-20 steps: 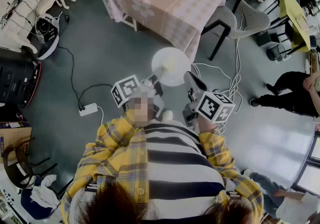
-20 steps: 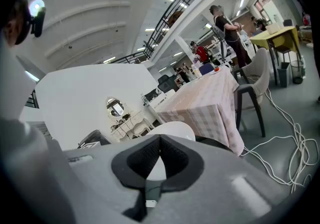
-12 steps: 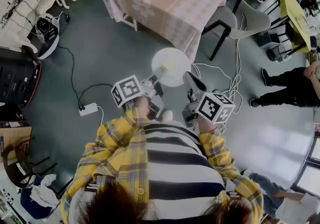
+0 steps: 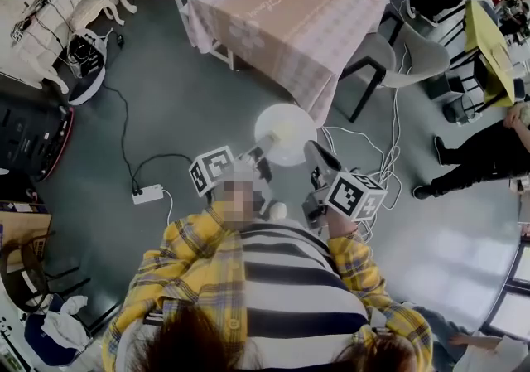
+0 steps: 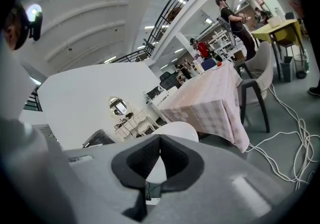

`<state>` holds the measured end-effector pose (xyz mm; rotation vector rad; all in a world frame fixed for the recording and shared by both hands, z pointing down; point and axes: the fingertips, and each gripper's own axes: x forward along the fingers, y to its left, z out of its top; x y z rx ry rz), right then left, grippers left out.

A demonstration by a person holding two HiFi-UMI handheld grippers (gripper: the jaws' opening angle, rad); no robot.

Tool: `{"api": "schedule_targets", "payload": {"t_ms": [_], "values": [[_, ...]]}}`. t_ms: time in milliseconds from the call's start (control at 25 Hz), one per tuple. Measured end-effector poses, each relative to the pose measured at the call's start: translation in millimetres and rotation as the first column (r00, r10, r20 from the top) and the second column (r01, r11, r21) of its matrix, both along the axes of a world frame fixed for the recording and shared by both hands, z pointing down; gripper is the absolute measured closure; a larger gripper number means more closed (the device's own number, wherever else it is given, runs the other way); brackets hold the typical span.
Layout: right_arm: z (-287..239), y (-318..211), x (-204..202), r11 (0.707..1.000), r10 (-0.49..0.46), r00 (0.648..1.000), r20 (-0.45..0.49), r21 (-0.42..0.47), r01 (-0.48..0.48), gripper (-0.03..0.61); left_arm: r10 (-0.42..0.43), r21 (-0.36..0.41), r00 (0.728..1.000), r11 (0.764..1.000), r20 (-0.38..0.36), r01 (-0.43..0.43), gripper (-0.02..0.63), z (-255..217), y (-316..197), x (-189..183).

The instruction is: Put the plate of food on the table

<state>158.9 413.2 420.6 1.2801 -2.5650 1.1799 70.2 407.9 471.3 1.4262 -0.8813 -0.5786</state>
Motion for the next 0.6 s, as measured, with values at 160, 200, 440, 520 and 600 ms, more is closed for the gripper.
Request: {"api": "schedule_targets", "payload": {"t_ms": [160, 200, 440, 520, 600], "values": [[0, -5, -7, 1.0, 0.012, 1.0, 0.004, -0.003, -0.012, 0.58, 0.006, -0.002, 1.0, 1.0, -0.002, -0.006, 0.597, 0, -3, -10], [0, -7, -10, 1.0, 0.014, 1.0, 0.005, 0.0, -0.014, 0.58, 0.008, 0.001, 1.0, 1.0, -0.002, -0.008, 0.597, 0, -5, -13], [2, -19, -28, 0.999, 0.031, 0.999, 0.012, 0.02, -0.031, 0.58, 0.035, 0.023, 0.999, 0.999, 0.006, -0.035, 0.597, 1, -20, -27], [2, -23, -35, 0.999, 0.043, 0.999, 0.017, 0.022, -0.043, 0.581, 0.046, 0.027, 0.999, 0.999, 0.007, -0.046, 0.597, 1, -24, -33], [2, -25, -42, 0.998, 0.05, 0.999, 0.018, 0.023, -0.051, 0.581, 0.055, 0.031, 0.998, 0.998, 0.009, -0.055, 0.597, 1, -28, -39]]}}
